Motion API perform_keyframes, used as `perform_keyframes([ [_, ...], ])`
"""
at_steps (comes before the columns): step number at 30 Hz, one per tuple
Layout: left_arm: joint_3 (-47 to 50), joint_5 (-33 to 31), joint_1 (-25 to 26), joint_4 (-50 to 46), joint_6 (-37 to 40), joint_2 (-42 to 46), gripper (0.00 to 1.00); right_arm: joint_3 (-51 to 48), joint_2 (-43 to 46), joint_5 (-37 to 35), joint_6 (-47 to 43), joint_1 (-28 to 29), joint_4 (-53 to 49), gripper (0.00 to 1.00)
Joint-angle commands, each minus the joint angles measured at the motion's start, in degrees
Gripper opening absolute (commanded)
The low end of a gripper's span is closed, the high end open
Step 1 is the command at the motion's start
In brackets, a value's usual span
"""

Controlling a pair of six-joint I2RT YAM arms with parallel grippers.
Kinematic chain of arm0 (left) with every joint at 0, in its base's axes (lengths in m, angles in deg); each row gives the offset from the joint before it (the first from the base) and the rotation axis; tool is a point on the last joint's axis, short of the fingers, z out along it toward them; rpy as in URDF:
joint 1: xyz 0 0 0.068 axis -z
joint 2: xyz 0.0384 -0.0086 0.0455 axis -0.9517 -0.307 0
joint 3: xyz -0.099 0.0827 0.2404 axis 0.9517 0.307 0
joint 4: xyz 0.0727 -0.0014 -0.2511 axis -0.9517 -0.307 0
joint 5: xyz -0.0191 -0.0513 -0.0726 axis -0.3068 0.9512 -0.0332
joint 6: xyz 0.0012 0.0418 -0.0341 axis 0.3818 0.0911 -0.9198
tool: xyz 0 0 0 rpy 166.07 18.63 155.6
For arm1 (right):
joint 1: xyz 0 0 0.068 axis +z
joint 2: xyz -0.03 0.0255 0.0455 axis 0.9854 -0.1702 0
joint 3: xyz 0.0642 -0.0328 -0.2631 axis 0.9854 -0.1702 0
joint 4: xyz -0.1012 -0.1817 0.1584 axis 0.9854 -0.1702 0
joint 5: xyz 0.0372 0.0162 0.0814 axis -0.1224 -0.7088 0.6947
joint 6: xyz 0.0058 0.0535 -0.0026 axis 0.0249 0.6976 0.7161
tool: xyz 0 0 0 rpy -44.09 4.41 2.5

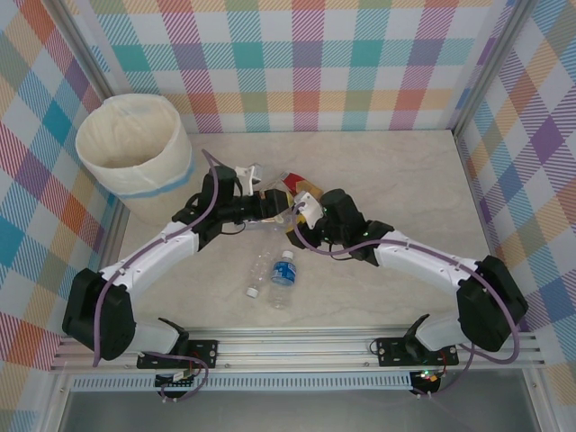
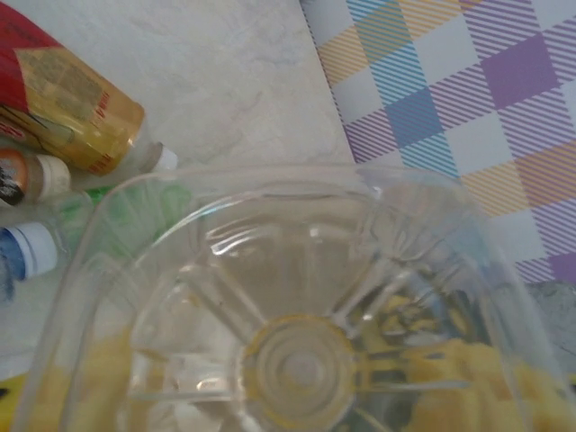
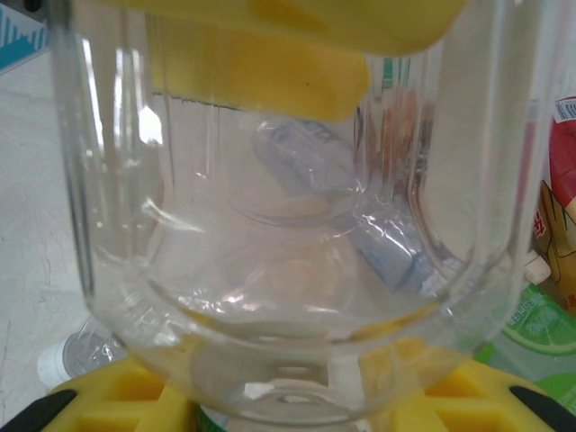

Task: Put the plastic bottles in the bin

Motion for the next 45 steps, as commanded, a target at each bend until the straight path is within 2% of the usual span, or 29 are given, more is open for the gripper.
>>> perform_keyframes([
  [1,-0.9,-1.7,0.75,1.23,-1.41,-0.74,0.54,3.01,0.19,3.82,-0.05,1.52,5.73,0.17],
  [6,-1.47,-2.75,0.38,0.45,0.51,0.73,0.47,2.17,1.32,4.14,0.82,1.51,7.24,0.41],
  [10,-3.43,-5.68,-1.11,-4.02,2.98,2.25,0.45,0.67,4.33,0.09,2.53,1.53,7.34,0.64],
  [16,-3.1,-10.59,-2.81,-4.45,3.86,5.43,0.41,-1.27,8.26,-7.84,7.67,1.54,6.32,0.87],
  [17,-3.17,-11.56,-3.24,-4.91,4.2,6.08,0.4,-1.58,8.98,-9.64,9.01,1.54,6.08,0.96],
  [18,-3.61,-12.49,-3.71,-5.67,4.46,6.71,0.39,-1.85,9.67,-11.49,10.3,1.54,5.88,1.0],
  [24,-6.83,-16.69,-6.31,-8.86,5.36,10.83,0.24,-4.05,12.88,-23.26,14.99,1.45,5.74,1.0],
  [25,-7.53,-17.6,-6.44,-9.14,5.61,11.43,0.18,-4.41,13.23,-25.4,15.55,1.45,5.91,1.0],
  [26,-8.39,-18.72,-6.61,-9.83,5.9,11.84,0.06,-4.71,13.4,-27.23,16.1,1.45,5.93,1.0],
  [27,-9.29,-19.66,-6.75,-10.59,6.12,12.06,0.0,-4.88,13.45,-28.58,16.58,1.39,5.93,1.0],
  [36,-20.44,-28.03,-10.32,-18.53,11.5,11.05,0.0,-5.15,11.15,-38.33,24.65,1.37,5.93,1.0],
  [40,-26.34,-33.37,-14.52,-21.91,13.6,10.15,0.0,-4.92,9.34,-39.53,25.98,1.27,6.32,1.0],
  [45,-31.85,-36.83,-21.15,-25.29,14.93,7.75,0.0,-3.2,7.33,-40.27,26.15,1.11,4.8,1.0],
])
